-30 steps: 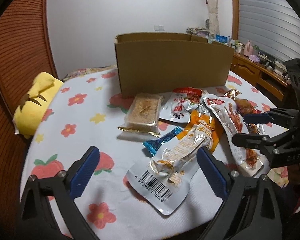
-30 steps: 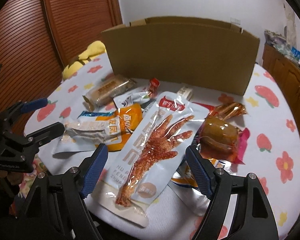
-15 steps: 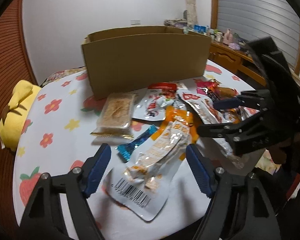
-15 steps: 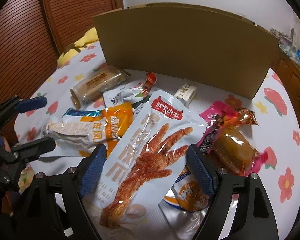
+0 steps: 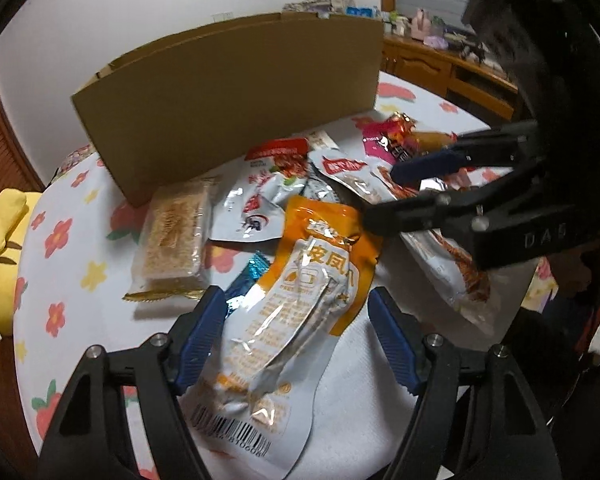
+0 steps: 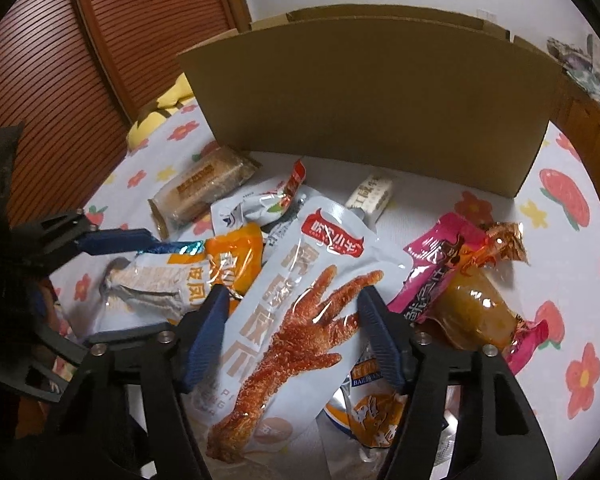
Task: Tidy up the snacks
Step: 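Grasp the orange-and-white chicken-feet packet with the left tool while the right tool approaches the white packet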
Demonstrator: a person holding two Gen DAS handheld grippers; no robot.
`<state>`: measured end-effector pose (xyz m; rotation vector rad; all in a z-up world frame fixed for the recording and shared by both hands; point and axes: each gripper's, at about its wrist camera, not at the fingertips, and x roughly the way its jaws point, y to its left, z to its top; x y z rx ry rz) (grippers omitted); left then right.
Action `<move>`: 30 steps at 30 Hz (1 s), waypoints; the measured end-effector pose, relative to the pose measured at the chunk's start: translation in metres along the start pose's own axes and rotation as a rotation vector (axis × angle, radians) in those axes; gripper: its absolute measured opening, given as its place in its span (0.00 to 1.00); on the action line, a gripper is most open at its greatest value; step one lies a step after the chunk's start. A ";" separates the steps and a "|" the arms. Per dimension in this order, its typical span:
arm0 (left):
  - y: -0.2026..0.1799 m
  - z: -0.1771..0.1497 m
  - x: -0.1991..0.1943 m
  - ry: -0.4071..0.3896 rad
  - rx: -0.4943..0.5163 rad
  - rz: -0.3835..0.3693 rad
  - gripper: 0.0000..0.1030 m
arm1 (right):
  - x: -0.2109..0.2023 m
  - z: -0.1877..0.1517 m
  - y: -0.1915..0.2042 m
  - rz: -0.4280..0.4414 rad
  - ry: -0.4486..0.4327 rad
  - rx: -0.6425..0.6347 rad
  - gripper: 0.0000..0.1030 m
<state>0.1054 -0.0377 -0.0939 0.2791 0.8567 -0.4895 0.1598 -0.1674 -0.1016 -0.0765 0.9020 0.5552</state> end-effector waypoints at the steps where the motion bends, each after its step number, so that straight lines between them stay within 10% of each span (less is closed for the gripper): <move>1: -0.002 0.000 0.002 0.009 0.011 -0.001 0.71 | 0.000 0.001 0.000 0.003 -0.003 -0.001 0.60; 5: -0.010 0.003 0.004 0.013 0.038 0.012 0.58 | 0.000 0.003 -0.003 0.005 -0.009 0.004 0.56; 30: 0.013 0.004 -0.010 -0.059 -0.074 -0.004 0.51 | -0.004 -0.005 -0.008 0.019 0.003 0.035 0.69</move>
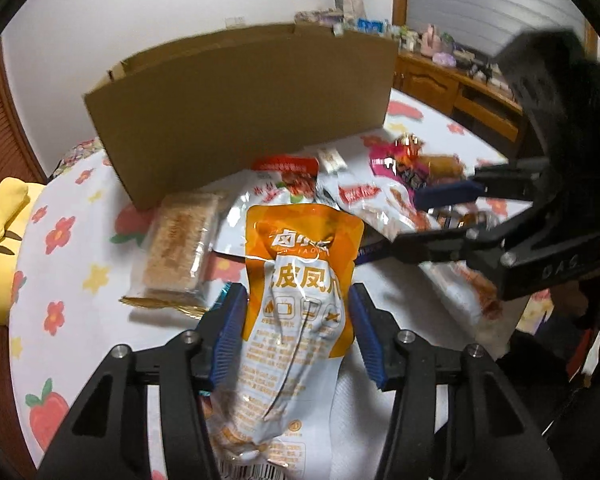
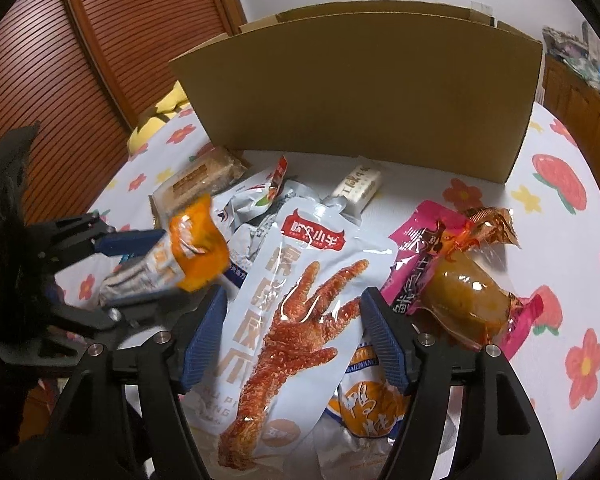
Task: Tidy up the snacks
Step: 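Grasp the orange-and-white chicken-feet packet with the left tool while the right tool approaches the white packet, then grasp the white packet with red chicken-feet print with the right tool and lift it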
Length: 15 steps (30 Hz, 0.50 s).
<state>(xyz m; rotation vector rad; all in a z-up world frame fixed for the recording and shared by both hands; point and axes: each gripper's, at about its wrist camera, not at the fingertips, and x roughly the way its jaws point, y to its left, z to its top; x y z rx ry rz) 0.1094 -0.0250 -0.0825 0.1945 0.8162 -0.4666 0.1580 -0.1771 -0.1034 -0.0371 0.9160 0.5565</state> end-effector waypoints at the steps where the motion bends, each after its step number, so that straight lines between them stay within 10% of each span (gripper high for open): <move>1: 0.002 0.000 -0.004 -0.015 -0.011 -0.001 0.51 | -0.001 -0.001 0.000 0.000 0.001 -0.002 0.70; 15: 0.017 0.008 -0.032 -0.124 -0.090 0.002 0.51 | 0.014 0.002 0.012 -0.039 0.045 -0.052 0.77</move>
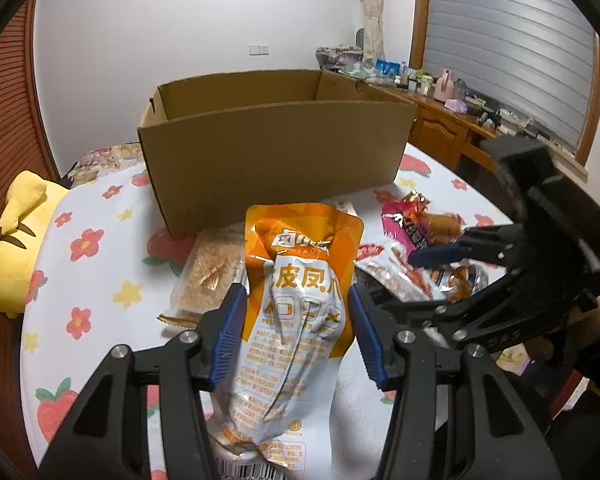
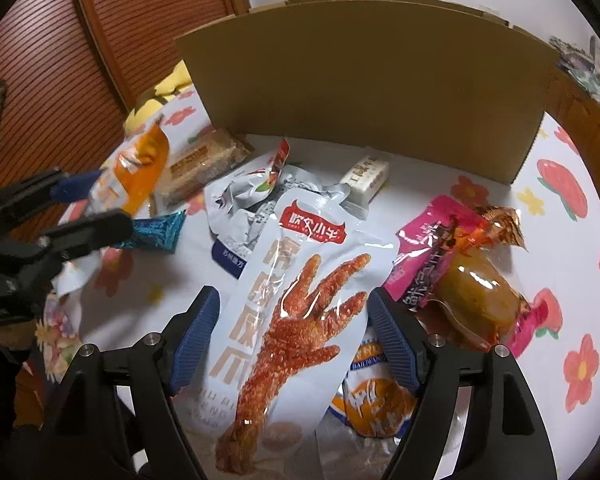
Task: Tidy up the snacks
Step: 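Grasp the white packet with red chicken-feet print with the right tool and lift it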
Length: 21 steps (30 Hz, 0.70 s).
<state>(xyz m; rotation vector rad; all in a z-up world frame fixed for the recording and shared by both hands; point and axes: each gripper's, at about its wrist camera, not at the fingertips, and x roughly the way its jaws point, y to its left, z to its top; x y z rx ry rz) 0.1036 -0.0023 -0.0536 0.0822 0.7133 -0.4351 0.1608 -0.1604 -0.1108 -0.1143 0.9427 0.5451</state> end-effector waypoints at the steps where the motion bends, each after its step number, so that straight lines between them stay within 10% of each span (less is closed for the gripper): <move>1: 0.001 0.001 -0.002 -0.008 -0.005 0.000 0.51 | 0.003 0.001 0.001 -0.001 0.006 -0.005 0.78; 11: 0.003 0.004 -0.014 -0.043 -0.021 0.012 0.51 | 0.015 0.012 0.014 -0.050 0.026 -0.058 0.75; 17: -0.001 0.004 -0.014 -0.037 -0.013 0.015 0.51 | -0.001 0.012 0.015 -0.053 -0.025 -0.050 0.38; 21: 0.000 0.003 -0.012 -0.035 -0.014 0.010 0.51 | -0.002 0.011 0.014 -0.052 -0.031 -0.045 0.35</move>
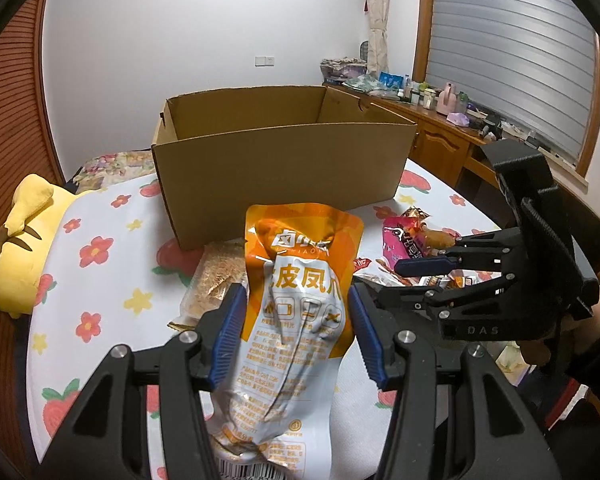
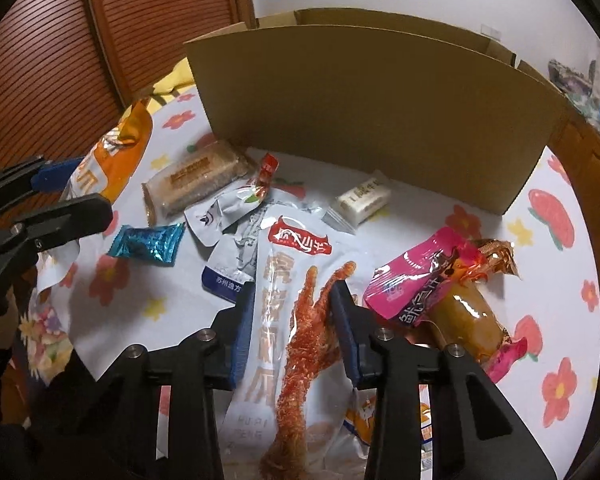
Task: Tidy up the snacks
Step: 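Grasp the white packet with red chicken-feet print with the right tool and lift it, then carry both held packets over the cardboard box with both tools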
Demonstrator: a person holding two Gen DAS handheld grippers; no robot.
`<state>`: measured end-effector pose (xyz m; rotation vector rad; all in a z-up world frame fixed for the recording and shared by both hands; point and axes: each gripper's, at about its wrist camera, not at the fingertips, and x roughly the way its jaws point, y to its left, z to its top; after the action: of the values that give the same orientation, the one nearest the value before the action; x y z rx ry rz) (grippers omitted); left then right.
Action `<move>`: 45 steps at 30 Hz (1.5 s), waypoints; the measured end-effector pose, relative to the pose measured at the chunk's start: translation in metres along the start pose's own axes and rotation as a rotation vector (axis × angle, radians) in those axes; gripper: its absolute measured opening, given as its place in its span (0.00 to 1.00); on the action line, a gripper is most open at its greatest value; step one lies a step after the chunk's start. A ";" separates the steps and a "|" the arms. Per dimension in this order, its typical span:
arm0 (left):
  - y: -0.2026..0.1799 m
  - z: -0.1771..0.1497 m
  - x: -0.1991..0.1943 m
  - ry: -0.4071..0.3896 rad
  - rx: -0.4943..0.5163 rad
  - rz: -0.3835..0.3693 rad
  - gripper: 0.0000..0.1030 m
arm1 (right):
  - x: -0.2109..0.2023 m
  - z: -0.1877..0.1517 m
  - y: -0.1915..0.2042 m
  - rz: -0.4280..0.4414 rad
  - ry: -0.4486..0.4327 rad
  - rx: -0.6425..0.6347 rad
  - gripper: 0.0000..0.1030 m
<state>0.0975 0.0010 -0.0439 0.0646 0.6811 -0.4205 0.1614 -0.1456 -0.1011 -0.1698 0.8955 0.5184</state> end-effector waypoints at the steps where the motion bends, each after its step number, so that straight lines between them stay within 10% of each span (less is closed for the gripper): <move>1: 0.000 0.000 0.000 0.001 0.001 0.001 0.51 | -0.001 0.000 0.000 0.000 -0.003 0.002 0.34; 27: -0.004 -0.001 0.003 0.005 0.009 -0.009 0.52 | -0.048 0.006 -0.027 -0.065 -0.059 -0.047 0.05; 45: -0.004 -0.005 0.019 0.028 0.004 -0.008 0.49 | -0.036 0.006 -0.044 -0.079 0.019 -0.050 0.19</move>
<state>0.1060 -0.0084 -0.0589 0.0718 0.7084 -0.4296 0.1691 -0.1945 -0.0729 -0.2551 0.8917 0.4664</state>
